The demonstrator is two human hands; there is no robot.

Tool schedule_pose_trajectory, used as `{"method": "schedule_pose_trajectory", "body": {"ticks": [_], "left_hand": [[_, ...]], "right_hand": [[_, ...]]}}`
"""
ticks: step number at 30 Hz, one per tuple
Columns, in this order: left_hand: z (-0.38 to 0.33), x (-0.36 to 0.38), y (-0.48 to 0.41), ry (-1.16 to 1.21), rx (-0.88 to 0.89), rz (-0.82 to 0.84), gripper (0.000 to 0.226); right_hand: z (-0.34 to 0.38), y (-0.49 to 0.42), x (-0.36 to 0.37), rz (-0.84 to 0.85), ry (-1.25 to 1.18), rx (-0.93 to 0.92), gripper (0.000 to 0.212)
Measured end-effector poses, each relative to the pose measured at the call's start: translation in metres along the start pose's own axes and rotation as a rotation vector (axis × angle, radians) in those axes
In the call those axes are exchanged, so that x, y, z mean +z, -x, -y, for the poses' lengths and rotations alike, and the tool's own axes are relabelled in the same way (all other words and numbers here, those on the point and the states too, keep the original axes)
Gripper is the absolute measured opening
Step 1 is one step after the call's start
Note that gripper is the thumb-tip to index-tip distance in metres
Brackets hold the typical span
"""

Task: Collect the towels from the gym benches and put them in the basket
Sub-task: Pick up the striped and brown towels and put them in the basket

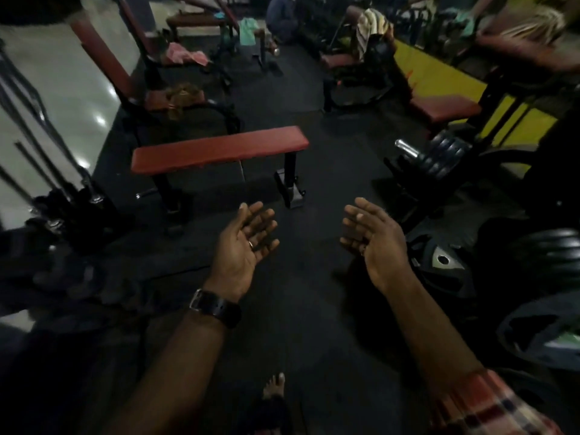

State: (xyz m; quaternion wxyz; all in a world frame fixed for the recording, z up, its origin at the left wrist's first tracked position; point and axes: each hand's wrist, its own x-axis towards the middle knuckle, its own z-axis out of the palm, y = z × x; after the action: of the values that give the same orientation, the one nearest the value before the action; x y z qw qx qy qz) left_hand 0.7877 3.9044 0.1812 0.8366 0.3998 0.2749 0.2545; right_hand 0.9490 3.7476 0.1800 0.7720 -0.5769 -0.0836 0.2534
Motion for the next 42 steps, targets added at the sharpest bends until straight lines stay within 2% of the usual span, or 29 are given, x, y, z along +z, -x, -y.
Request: {"method": "schedule_pose_trajectory", "body": {"ticks": [6, 10, 15, 23, 31, 42], "left_hand": [[-0.060, 0.058, -0.172, -0.184, 0.040, 0.019, 0.034], [-0.068, 0.087, -0.267, -0.291, 0.054, 0.049, 0.034], [-0.068, 0.128, -0.396, -0.297, 0.037, 0.092, 0.030], [-0.095, 0.221, -0.605, -0.333, 0.044, 0.129, 0.032], [-0.101, 0.274, -0.797, -0.325, 0.018, 0.132, 0.033], [-0.130, 0.373, -1.084, -0.328, -0.026, 0.270, 0.031]], "right_hand": [[0.041, -0.149, 0.043, -0.062, -0.049, -0.017, 0.022], [0.053, -0.233, 0.047, -0.124, -0.066, -0.012, 0.026], [0.062, -0.361, 0.040, -0.159, -0.078, -0.047, 0.026], [0.118, -0.594, 0.042, -0.147, -0.126, -0.072, 0.024], [0.135, -0.790, 0.058, -0.149, -0.085, -0.041, 0.024], [0.185, -1.052, 0.069, -0.270, -0.060, -0.085, 0.028]]}}
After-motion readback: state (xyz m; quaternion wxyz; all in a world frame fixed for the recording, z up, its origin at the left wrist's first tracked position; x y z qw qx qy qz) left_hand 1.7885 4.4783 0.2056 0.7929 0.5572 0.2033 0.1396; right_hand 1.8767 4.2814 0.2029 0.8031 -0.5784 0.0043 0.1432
